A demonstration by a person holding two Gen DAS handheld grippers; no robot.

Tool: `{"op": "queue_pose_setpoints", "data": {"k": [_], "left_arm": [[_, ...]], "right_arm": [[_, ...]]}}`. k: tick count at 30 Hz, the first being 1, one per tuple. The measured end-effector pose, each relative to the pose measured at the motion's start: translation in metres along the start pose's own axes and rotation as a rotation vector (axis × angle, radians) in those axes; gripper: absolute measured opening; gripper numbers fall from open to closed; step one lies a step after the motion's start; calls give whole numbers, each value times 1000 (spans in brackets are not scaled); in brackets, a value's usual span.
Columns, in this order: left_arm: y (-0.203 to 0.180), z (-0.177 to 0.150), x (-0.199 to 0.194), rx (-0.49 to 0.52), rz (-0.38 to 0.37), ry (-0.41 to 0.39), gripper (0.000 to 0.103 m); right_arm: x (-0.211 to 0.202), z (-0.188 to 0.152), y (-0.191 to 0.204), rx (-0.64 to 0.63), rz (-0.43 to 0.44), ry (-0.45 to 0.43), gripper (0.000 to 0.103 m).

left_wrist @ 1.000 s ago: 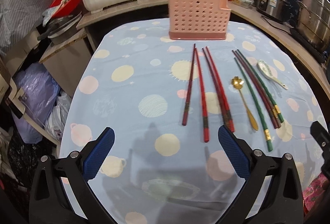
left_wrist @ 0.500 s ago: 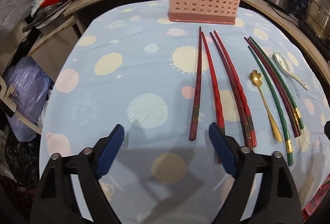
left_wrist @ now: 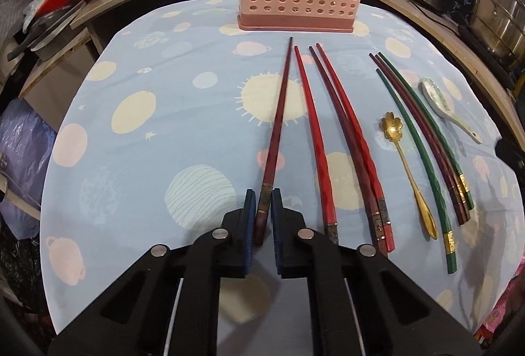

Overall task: Organize utensils
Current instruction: 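Grasp the white ceramic spoon with the right tool while the left tool grasps a dark-red chopstick, then lift and carry the spoon and chopstick with both tools over the pink holder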

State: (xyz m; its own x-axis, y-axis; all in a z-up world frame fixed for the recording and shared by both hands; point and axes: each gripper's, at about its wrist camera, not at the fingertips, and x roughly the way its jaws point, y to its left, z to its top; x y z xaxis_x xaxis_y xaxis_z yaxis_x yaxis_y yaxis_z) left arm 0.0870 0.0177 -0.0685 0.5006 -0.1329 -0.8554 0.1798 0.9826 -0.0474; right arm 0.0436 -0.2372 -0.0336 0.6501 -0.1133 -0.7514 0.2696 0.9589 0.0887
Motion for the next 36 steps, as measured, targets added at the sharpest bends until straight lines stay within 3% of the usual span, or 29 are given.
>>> {"op": "queue_pose_setpoints", "data": {"k": [9, 13, 26, 36], "left_arm": [[10, -2, -2, -43, -63, 18, 7], [10, -2, -1, -47, -68, 22, 7], [11, -5, -3, -55, -93, 22, 7], [10, -13, -32, -43, -113, -17, 7]], "right_arm": [[56, 27, -14, 87, 103, 102, 31], [73, 25, -15, 109, 142, 147, 19], [76, 14, -9, 80, 150, 150, 11], [36, 1, -10, 80, 164, 104, 7]]}}
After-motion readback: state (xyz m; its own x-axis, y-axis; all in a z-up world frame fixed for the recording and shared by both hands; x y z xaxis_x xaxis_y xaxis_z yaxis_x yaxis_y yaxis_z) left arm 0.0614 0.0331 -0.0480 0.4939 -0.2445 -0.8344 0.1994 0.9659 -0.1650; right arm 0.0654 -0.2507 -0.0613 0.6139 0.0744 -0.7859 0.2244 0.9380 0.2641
